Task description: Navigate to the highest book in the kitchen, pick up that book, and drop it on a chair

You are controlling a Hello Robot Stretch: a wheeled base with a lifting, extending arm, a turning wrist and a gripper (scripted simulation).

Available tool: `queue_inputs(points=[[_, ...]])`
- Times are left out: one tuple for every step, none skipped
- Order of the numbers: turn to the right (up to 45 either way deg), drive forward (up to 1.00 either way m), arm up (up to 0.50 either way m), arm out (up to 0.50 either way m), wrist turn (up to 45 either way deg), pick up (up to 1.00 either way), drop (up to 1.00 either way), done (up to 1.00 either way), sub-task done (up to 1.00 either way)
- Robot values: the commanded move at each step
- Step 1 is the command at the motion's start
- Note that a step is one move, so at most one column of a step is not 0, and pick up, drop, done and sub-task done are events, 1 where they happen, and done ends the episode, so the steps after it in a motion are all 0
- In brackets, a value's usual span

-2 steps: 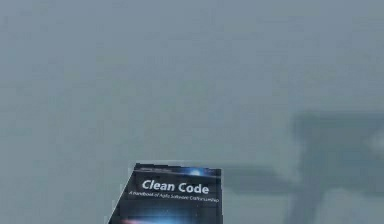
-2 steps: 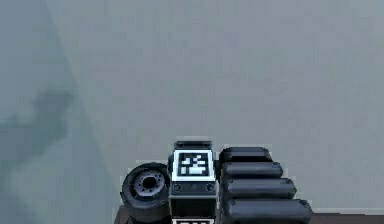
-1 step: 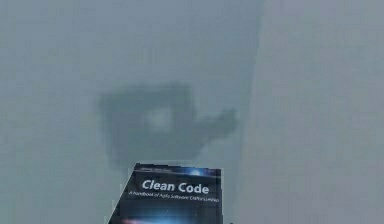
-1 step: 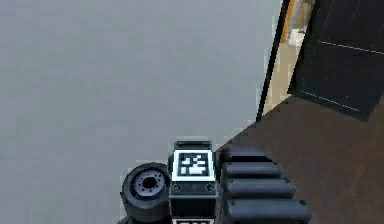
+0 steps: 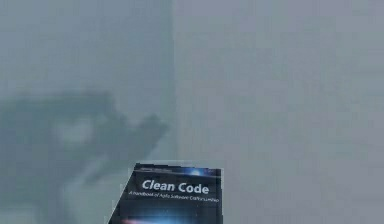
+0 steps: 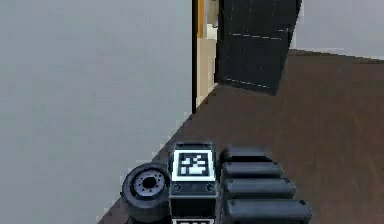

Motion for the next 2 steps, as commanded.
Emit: queue_inputs(points=[[-45.0,0.00,0.00,0.00,0.0,0.00,0.00,0.00,0.00],[-45.0,0.00,0.00,0.00,0.0,0.00,0.00,0.00,0.00]])
